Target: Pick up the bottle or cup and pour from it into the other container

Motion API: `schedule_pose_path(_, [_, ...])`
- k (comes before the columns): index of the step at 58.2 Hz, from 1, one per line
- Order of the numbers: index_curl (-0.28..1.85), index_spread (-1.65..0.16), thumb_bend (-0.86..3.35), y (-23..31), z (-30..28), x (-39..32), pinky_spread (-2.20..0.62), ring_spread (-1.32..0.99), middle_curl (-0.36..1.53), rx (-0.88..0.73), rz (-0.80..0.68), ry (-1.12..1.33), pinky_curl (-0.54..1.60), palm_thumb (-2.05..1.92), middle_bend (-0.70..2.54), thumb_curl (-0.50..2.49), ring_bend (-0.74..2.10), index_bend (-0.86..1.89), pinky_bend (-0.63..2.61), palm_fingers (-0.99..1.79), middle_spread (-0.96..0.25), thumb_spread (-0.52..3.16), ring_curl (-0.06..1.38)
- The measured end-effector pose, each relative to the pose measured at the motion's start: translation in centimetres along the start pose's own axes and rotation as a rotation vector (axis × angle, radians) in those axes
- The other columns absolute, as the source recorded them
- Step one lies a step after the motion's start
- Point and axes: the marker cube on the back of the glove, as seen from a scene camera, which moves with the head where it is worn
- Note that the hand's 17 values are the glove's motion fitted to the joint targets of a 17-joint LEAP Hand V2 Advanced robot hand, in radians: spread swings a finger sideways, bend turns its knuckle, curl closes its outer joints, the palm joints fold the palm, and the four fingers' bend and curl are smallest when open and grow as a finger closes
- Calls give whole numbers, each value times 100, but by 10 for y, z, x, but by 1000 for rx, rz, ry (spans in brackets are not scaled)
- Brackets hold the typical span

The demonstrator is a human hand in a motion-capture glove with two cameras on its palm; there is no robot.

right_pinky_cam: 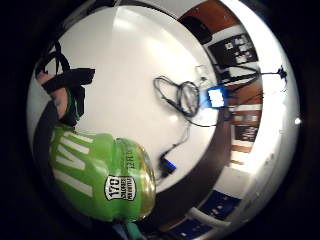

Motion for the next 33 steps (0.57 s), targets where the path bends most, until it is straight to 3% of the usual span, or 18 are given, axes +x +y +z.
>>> schedule_pose_path(4, [57, -21, -3, -3, -5, -22, -23, -21, 53, -52, 102, -16, 45, 112, 51, 71, 55, 20, 29, 127, -8, -4, 50])
schedule_pose_path(10, [58, -21, -3, -4, -6, -38, -23, -21, 53, -139, -19, 192, 45, 112, 51, 71, 55, 20, 29, 127, -8, -4, 50])
schedule_pose_path(14, [58, -21, -3, -7, -6, -55, -23, -21, 53, -181, -13, 241, 45, 112, 51, 72, 55, 20, 29, 127, -8, -4, 50])
schedule_pose_path(18, [59, -21, -3, -6, -6, -76, -24, -21, 53, -219, -138, 215, 45, 112, 52, 72, 55, 20, 28, 127, -8, -4, 50])
schedule_pose_path(23, [59, -21, -3, -4, -9, -111, -24, -21, 53, -270, -234, 16, 45, 111, 52, 72, 55, 20, 28, 127, -8, -5, 50])
schedule_pose_path(29, [59, -21, -3, -16, 1, -102, -24, -21, 53, -248, -58, 252, 45, 111, 52, 72, 55, 20, 28, 127, -8, -5, 50])
schedule_pose_path(33, [59, -21, -3, -13, -4, -119, -24, -21, 53, -270, -165, 57, 45, 110, 51, 72, 55, 20, 28, 127, -8, -5, 50])
